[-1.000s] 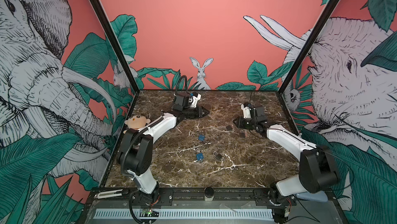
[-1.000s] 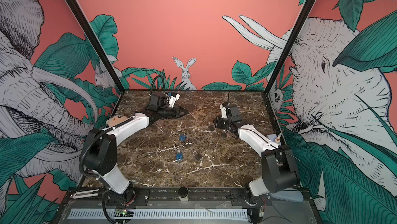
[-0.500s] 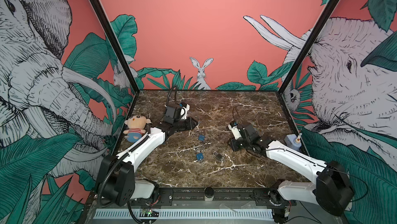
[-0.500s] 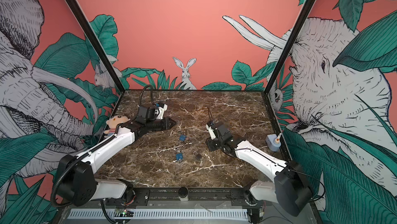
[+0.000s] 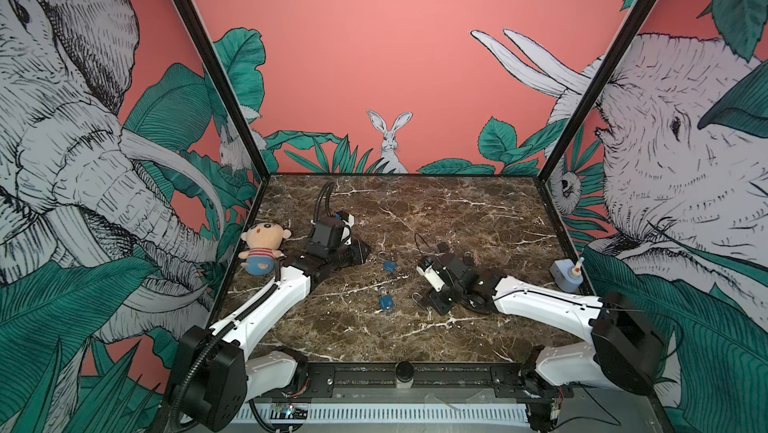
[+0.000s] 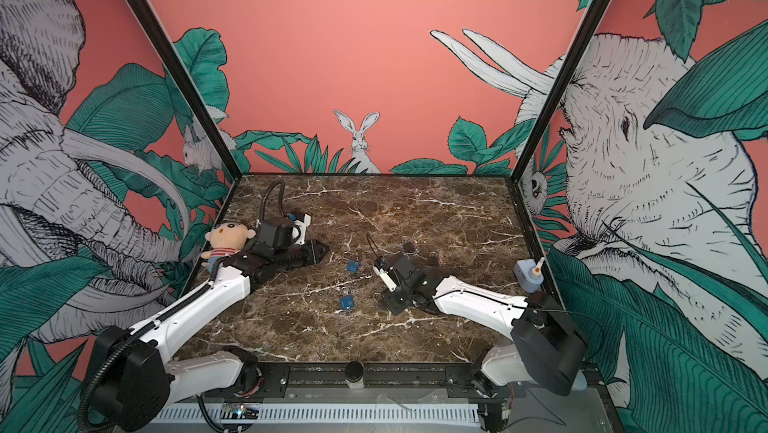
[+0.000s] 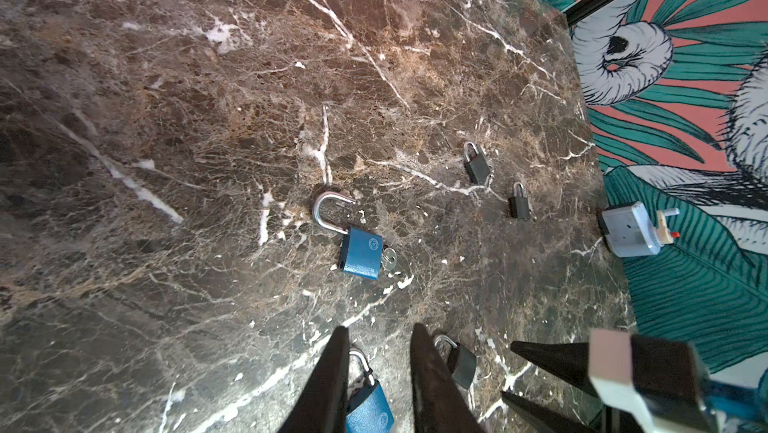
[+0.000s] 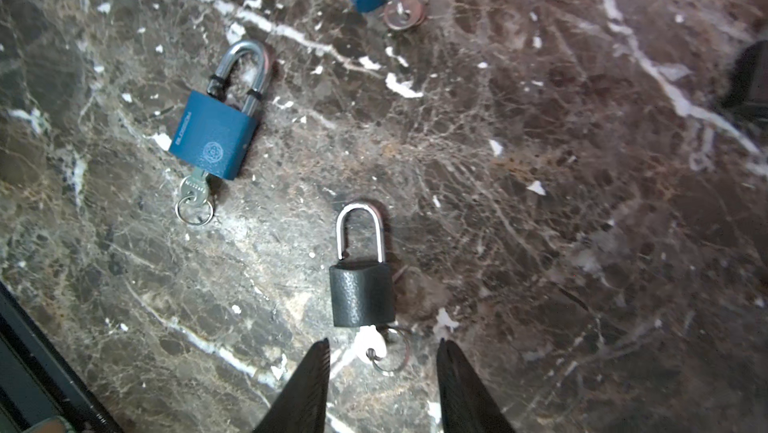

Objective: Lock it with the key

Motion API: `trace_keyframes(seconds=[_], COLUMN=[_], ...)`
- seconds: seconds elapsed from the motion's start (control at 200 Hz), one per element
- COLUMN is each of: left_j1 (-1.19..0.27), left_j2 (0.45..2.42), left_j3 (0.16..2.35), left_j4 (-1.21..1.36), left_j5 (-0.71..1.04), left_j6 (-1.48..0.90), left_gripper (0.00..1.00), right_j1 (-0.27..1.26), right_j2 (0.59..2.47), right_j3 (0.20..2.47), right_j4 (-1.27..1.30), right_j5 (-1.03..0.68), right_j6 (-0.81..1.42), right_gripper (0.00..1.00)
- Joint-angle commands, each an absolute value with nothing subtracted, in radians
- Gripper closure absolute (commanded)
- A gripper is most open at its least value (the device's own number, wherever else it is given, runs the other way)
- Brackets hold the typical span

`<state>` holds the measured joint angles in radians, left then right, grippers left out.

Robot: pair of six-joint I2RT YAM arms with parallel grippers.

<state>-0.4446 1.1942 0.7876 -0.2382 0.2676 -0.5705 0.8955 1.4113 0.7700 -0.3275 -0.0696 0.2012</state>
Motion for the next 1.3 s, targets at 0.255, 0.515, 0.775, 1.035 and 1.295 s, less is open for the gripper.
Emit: trace_keyframes(seconds=[0.255, 0.515, 0.775, 1.035, 1.295], left_j1=[-0.449, -0.448, -0.448, -0.448, -0.448], left_j2=[1.154, 1.116, 1.168, 1.182, 1.183], left_j3=[0.743, 0.706, 0.733, 0.739, 0.738], left_j4=[-0.218, -0.194, -0.197, -0.194, -0.195], left_j5=[0.322, 0.282, 0.300, 0.305, 0.307], left_j6=[-0.552, -0.562, -0.543, -0.532, -0.529], left_gripper=[0.71, 0.70, 0.71, 0.71, 0.71], right_j1=[0.932, 0.933, 0.939, 0.951, 0.960], right_j2=[1.550, 1.591, 1.613, 1.627, 1.636], right_j3=[0.861, 0.866, 0.867, 0.870, 0.875], right_j4=[-0.327, -0.352, -0.351, -0.364, -0.375], right_j5=[0.036, 0.020, 0.015, 0.016, 0.038], right_j6=[0.162, 0.145, 0.147, 0.155, 0.160], right_gripper=[0.46, 0.51, 0.55, 0.53, 0.53])
